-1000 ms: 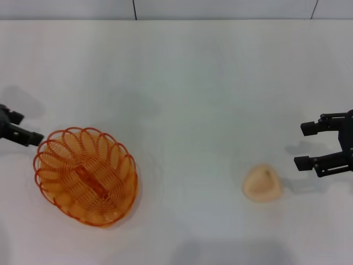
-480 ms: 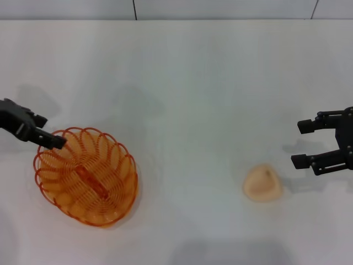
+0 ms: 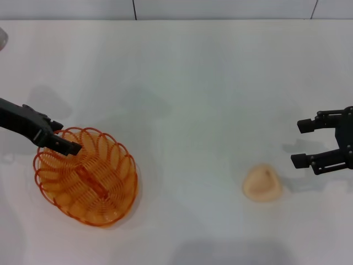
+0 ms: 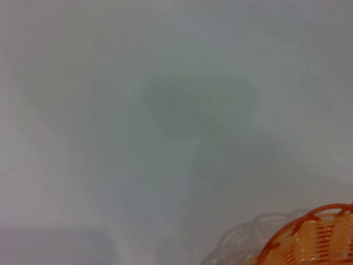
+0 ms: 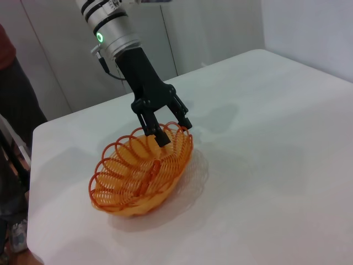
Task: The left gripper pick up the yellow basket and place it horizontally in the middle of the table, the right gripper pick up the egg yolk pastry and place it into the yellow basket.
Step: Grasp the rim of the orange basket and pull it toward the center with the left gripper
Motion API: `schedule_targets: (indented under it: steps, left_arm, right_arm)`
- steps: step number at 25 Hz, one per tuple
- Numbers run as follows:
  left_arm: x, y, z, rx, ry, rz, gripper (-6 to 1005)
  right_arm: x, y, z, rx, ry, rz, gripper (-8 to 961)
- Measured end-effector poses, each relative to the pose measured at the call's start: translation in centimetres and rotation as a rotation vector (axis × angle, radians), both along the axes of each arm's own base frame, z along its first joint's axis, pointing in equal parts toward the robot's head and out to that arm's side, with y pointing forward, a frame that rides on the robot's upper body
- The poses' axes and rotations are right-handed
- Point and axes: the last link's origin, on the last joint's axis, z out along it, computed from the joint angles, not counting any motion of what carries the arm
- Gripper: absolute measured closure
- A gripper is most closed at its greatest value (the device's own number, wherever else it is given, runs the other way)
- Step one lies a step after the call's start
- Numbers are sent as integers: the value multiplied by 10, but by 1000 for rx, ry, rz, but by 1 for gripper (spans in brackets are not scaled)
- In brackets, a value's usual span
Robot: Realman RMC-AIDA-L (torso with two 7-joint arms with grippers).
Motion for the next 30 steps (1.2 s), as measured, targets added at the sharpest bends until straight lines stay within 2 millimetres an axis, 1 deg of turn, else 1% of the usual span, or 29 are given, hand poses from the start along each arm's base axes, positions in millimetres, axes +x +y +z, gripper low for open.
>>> schedule_targets:
  steps: [5,15,21,24,30]
  left_arm:
    - [-3,-1,-3,-4,-2,13,164]
    - [-4,-1,-5,-1,6,19,348]
    - [-4,-1,-9,0,20,17,454]
    - [-3,1,-10,2,21,13,550]
    - [-4,2,-10,6,32,13,617]
  right_arm:
    - [0,0,0,0,0,1,118]
    - [0,0,0,-1,-1,2,118]
    - [0,0,0,1,0,1,119]
    - [0,0,0,2,1,1,119]
    - [-1,1,0,4,1,4,119]
